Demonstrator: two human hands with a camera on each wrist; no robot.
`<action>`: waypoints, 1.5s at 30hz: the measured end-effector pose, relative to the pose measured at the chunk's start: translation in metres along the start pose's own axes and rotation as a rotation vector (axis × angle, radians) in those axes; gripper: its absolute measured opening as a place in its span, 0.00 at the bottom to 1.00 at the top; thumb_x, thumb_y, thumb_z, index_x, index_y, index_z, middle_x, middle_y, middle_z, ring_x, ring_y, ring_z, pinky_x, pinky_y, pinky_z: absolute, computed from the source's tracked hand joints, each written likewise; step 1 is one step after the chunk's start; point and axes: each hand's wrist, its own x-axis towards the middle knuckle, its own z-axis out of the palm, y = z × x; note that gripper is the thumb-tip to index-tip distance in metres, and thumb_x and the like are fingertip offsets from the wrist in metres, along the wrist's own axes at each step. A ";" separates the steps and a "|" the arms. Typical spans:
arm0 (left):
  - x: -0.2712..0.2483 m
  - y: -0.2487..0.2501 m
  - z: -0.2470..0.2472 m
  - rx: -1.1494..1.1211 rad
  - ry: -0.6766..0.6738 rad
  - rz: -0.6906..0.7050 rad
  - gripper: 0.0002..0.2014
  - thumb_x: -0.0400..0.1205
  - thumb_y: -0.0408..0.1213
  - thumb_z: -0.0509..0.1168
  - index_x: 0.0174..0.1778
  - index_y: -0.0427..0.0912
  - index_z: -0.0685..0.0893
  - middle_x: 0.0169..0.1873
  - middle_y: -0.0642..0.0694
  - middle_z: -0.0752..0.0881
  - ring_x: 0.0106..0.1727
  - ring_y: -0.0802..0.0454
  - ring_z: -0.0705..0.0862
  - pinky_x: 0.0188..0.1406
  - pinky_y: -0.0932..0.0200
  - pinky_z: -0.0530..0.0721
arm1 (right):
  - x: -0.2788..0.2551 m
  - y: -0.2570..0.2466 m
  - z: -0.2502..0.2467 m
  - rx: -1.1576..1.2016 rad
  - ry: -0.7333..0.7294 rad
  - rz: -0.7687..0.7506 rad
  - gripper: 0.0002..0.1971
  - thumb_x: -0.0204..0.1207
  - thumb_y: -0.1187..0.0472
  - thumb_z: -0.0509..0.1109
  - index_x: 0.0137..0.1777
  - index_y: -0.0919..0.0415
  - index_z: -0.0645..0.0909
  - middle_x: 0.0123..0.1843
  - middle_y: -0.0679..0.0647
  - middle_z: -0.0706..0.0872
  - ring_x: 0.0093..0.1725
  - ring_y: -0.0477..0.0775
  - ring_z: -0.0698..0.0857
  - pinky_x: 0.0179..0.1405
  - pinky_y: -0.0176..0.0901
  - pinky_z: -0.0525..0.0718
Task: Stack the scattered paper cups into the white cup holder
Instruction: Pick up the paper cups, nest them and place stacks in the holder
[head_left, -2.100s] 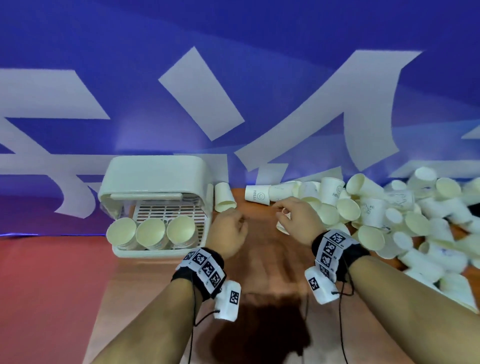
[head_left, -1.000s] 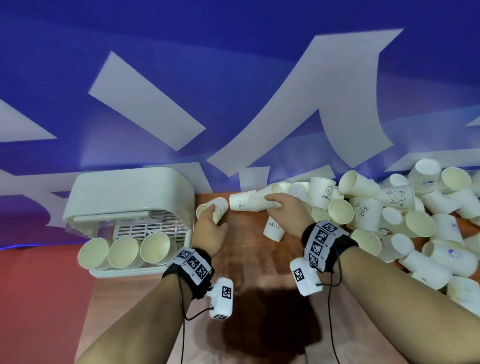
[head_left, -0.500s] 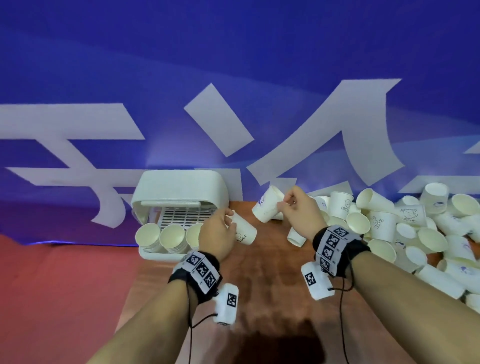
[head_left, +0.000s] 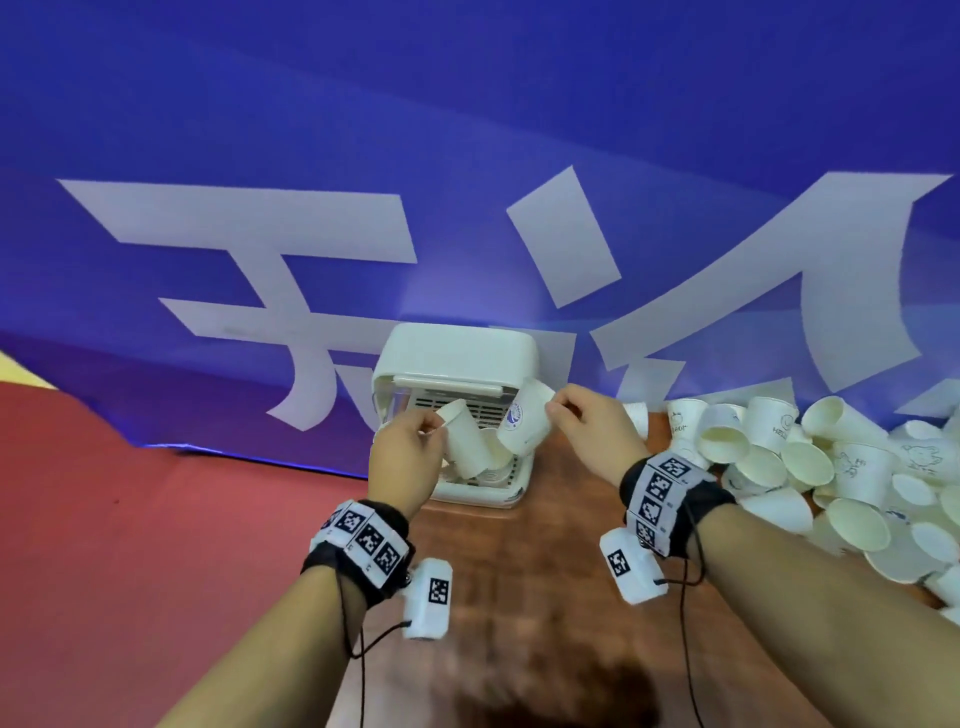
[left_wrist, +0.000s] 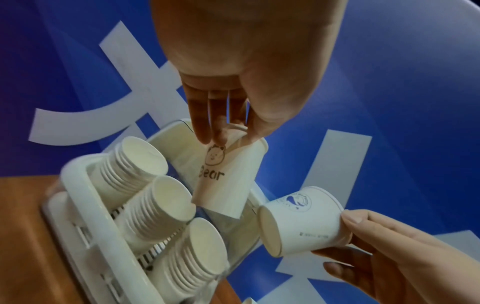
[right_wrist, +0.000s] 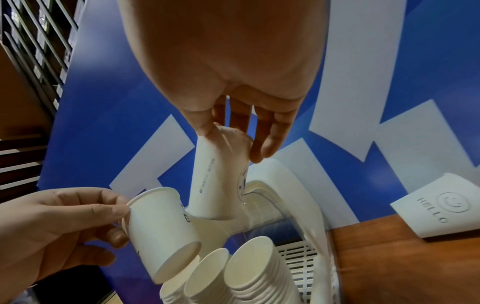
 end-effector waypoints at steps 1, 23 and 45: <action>0.001 -0.008 -0.007 0.005 0.017 -0.006 0.04 0.77 0.35 0.67 0.39 0.48 0.85 0.35 0.53 0.86 0.37 0.52 0.84 0.39 0.54 0.82 | 0.001 -0.005 0.007 -0.007 -0.015 -0.006 0.10 0.82 0.53 0.65 0.39 0.52 0.79 0.36 0.49 0.85 0.39 0.51 0.82 0.42 0.45 0.79; 0.053 -0.115 -0.040 0.125 -0.071 0.043 0.04 0.77 0.30 0.69 0.45 0.41 0.87 0.42 0.49 0.84 0.42 0.51 0.81 0.43 0.57 0.78 | 0.041 -0.039 0.120 -0.284 -0.217 -0.174 0.09 0.80 0.55 0.70 0.45 0.59 0.86 0.76 0.48 0.74 0.64 0.52 0.80 0.66 0.47 0.75; 0.059 -0.146 -0.004 0.266 -0.297 0.075 0.05 0.78 0.34 0.68 0.37 0.41 0.89 0.41 0.46 0.86 0.44 0.46 0.83 0.39 0.54 0.79 | 0.052 0.006 0.169 -0.520 -0.367 -0.167 0.11 0.82 0.51 0.64 0.52 0.50 0.89 0.83 0.48 0.66 0.79 0.54 0.66 0.78 0.52 0.62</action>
